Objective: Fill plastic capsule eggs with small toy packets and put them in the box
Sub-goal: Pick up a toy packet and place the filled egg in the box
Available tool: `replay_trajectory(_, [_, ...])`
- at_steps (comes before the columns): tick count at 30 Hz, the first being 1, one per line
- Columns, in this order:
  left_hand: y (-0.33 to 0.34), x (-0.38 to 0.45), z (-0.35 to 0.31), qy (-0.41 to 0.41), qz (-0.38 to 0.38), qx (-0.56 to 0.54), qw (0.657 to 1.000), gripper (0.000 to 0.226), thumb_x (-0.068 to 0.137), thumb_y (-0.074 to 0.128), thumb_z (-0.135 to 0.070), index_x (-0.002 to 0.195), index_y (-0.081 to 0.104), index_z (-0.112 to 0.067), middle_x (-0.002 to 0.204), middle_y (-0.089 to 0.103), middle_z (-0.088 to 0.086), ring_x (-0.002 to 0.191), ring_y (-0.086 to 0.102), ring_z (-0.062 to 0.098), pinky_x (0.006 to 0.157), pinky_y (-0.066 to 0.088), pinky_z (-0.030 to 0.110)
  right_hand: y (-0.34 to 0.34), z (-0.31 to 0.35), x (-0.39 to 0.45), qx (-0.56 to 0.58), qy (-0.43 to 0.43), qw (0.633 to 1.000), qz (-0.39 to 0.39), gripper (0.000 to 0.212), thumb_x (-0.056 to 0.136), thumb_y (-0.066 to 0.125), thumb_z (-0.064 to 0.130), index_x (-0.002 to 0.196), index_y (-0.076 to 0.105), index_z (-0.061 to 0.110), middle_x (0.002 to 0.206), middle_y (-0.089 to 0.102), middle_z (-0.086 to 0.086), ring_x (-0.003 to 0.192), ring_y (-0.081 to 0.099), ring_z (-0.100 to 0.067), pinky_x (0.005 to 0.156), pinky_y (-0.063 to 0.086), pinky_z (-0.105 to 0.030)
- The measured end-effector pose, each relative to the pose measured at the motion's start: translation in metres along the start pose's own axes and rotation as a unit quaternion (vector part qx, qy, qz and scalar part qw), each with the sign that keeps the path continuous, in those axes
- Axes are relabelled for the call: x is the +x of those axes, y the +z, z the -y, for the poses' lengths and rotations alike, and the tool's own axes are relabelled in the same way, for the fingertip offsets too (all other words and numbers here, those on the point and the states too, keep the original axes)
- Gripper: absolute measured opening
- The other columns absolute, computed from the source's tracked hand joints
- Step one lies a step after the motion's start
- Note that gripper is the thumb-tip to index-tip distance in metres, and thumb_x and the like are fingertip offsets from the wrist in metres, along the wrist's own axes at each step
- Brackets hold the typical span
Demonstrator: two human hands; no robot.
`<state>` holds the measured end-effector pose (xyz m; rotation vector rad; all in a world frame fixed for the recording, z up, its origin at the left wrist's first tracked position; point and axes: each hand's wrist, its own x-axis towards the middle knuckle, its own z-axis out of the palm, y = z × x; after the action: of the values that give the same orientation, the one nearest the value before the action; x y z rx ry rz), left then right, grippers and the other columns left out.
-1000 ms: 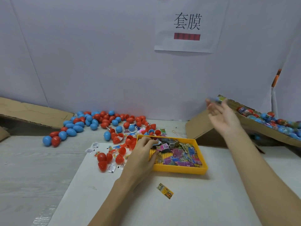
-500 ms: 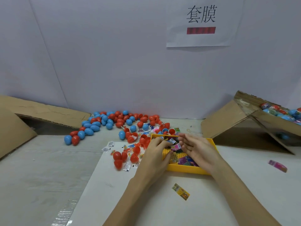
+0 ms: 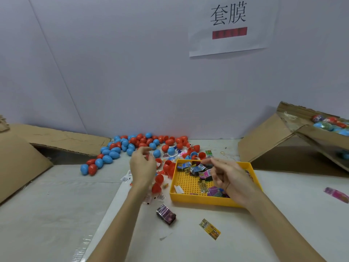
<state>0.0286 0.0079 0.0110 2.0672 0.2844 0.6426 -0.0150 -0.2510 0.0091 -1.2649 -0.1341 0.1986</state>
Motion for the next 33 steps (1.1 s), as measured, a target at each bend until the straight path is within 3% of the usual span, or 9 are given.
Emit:
replay_trajectory(3, [-0.006,0.036,0.022,-0.018,0.063,0.174,0.983,0.034,0.098,0.052,-0.009,0.131,0.062,-0.013,0.125,0.063,0.018,0.116,0.058,0.037,0.1,0.049,0.049,0.001,0.0,0.0,-0.01,0.001,1.0,0.005,0.03,0.105,0.056,0.022,0.111,0.076,0.002,0.063,0.056,-0.006,0.047,0.044,-0.012,0.043,0.037,-0.021])
replay_trajectory(6, [-0.004,0.041,0.035,0.003,0.125,0.237,0.963,0.037,0.098,0.057,-0.012,0.134,0.062,-0.014,0.129,0.065,0.016,0.116,0.059,0.033,0.095,0.05,0.04,0.002,0.0,0.0,-0.009,0.005,1.0,0.004,0.029,0.104,0.057,0.023,0.11,0.077,0.003,0.063,0.057,-0.007,0.046,0.044,-0.011,0.043,0.036,-0.021])
replay_trajectory(10, [-0.001,0.038,0.037,0.031,0.101,0.233,0.967,0.036,0.092,0.065,-0.006,0.129,0.065,-0.008,0.126,0.067,0.015,0.113,0.061,0.031,0.091,0.05,0.039,0.0,-0.001,0.0,-0.006,0.004,1.0,0.008,0.028,0.104,0.058,0.023,0.109,0.078,0.004,0.063,0.058,-0.006,0.046,0.044,-0.011,0.043,0.036,-0.021])
replay_trajectory(13, [0.002,0.028,0.024,0.063,0.081,0.192,0.976,0.038,0.091,0.062,0.004,0.128,0.061,-0.005,0.125,0.065,0.014,0.112,0.06,0.028,0.087,0.049,0.033,0.0,-0.003,0.001,-0.006,0.001,1.0,0.005,0.028,0.104,0.058,0.023,0.107,0.079,0.005,0.063,0.058,-0.006,0.046,0.045,-0.011,0.043,0.036,-0.021])
replay_trajectory(17, [0.011,-0.015,-0.015,0.105,0.106,0.007,0.989,0.037,0.094,0.066,-0.002,0.126,0.056,-0.018,0.117,0.062,-0.007,0.107,0.061,0.01,0.08,0.049,0.012,0.002,-0.003,0.0,-0.019,-0.001,1.0,-0.001,0.027,0.104,0.058,0.022,0.109,0.078,0.005,0.065,0.062,-0.007,0.048,0.049,-0.011,0.043,0.039,-0.02])
replay_trajectory(20, [0.023,-0.058,-0.033,0.179,0.153,-0.086,0.968,0.032,0.095,0.068,-0.008,0.123,0.059,-0.023,0.114,0.064,-0.016,0.105,0.062,0.0,0.087,0.054,0.015,0.003,-0.003,-0.002,-0.037,-0.013,0.999,-0.009,0.024,0.105,0.058,0.021,0.114,0.076,0.006,0.073,0.068,-0.011,0.054,0.058,-0.014,0.046,0.045,-0.02])
replay_trajectory(25, [0.031,-0.086,-0.033,0.312,0.188,-0.068,0.929,0.037,0.095,0.066,0.0,0.13,0.066,-0.012,0.125,0.063,-0.003,0.119,0.058,0.009,0.098,0.05,0.019,0.01,-0.005,-0.004,-0.096,-0.043,0.994,-0.039,0.024,0.101,0.063,0.025,0.12,0.07,0.011,0.082,0.073,-0.013,0.062,0.066,-0.02,0.046,0.05,-0.023])
replay_trajectory(29, [0.025,-0.085,-0.031,0.307,0.188,-0.096,0.928,0.04,0.095,0.067,-0.001,0.133,0.065,-0.014,0.124,0.062,-0.002,0.116,0.06,0.01,0.095,0.052,0.021,0.015,-0.007,-0.006,-0.173,-0.053,0.983,-0.022,0.024,0.102,0.064,0.027,0.122,0.066,0.014,0.083,0.076,-0.011,0.064,0.068,-0.022,0.046,0.051,-0.025])
replay_trajectory(33, [0.022,-0.086,-0.033,0.235,0.187,-0.164,0.94,0.04,0.092,0.073,-0.007,0.13,0.061,-0.013,0.119,0.068,-0.003,0.109,0.067,0.011,0.093,0.057,0.027,0.017,-0.006,-0.006,-0.193,-0.042,0.98,-0.015,0.024,0.102,0.063,0.028,0.122,0.061,0.014,0.086,0.078,-0.01,0.063,0.07,-0.023,0.048,0.053,-0.024])
